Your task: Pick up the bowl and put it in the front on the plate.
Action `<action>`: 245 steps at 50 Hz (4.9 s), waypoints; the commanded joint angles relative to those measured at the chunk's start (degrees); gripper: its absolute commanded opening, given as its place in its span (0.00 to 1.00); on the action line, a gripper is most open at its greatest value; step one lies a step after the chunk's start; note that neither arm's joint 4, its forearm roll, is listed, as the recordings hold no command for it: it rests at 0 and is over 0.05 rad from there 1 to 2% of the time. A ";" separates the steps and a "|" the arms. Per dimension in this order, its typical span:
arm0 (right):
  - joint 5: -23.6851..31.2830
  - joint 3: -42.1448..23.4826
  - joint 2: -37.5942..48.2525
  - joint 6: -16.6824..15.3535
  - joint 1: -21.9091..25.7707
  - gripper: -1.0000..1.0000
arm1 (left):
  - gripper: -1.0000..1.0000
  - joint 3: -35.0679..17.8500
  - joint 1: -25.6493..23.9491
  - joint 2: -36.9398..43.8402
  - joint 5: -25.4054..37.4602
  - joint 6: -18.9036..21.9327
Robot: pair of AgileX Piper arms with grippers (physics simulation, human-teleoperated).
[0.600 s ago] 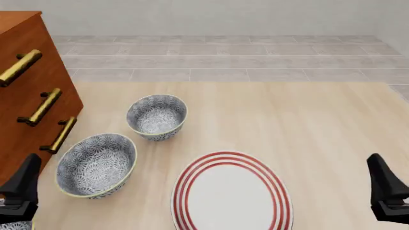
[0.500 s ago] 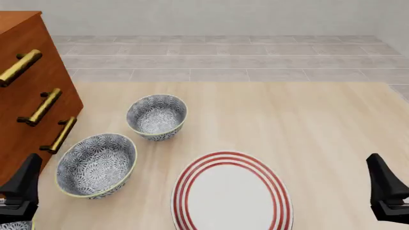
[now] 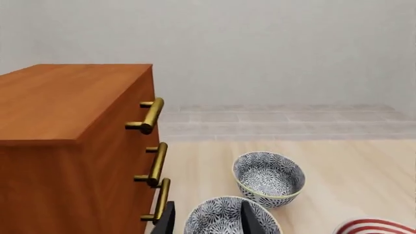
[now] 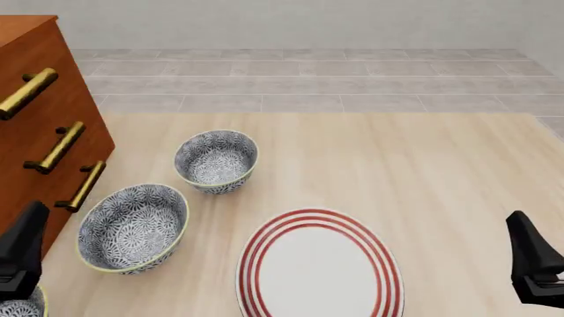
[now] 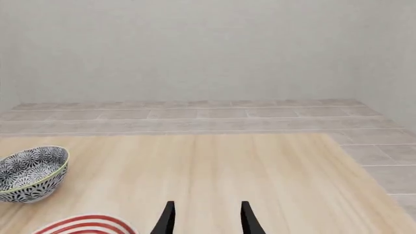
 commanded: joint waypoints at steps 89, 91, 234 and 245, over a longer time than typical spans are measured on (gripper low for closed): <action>-0.03 0.15 0.93 -2.49 2.57 1.00 | 1.00 -48.76 -11.49 61.72 -1.40 9.01; -0.01 0.15 0.91 -2.58 2.60 1.00 | 1.00 -48.58 -10.35 61.86 -2.03 10.96; -3.11 0.13 5.57 -1.98 2.50 1.00 | 1.00 -54.31 -7.16 106.76 -10.16 14.41; -3.23 0.13 5.81 -2.20 2.41 1.00 | 1.00 -54.54 -7.45 108.77 -10.70 14.51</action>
